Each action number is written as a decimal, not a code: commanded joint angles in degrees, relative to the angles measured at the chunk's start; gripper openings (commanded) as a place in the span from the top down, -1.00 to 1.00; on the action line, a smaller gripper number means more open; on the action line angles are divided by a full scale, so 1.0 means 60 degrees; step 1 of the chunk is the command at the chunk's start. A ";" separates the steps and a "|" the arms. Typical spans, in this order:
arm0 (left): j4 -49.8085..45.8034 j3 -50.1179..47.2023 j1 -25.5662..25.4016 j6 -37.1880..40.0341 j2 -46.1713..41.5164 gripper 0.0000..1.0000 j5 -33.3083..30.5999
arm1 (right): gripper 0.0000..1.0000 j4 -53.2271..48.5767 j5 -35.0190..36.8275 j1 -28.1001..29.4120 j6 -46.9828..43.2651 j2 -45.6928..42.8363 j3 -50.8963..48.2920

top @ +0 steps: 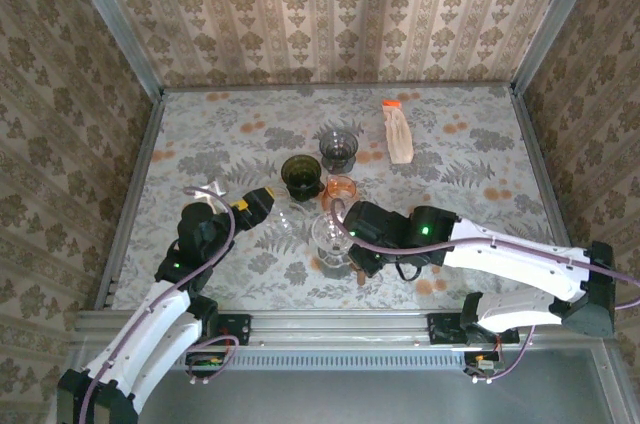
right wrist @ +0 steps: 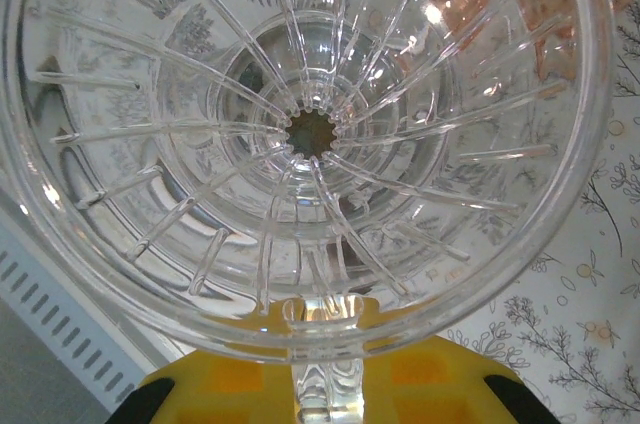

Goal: Place the coffee filter in the dripper

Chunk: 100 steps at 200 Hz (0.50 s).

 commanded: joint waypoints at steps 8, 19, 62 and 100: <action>0.0202 0.0120 -0.0064 -0.0013 -0.0070 -1.00 0.0149 | 0.84 0.0445 0.0289 0.0095 0.0145 0.0140 -0.0118; 0.0198 0.0119 -0.0066 -0.0016 -0.0068 -1.00 0.0149 | 0.84 0.0447 0.0359 0.0103 0.0139 0.0196 -0.0150; 0.0195 0.0104 -0.0070 0.0017 -0.0066 -1.00 0.0112 | 0.84 0.0188 0.0741 0.0248 0.0183 0.0258 -0.0192; 0.0210 0.0090 -0.0066 0.0017 -0.0070 -0.99 0.0105 | 0.80 0.0190 0.0850 0.0278 0.0218 0.0282 -0.0337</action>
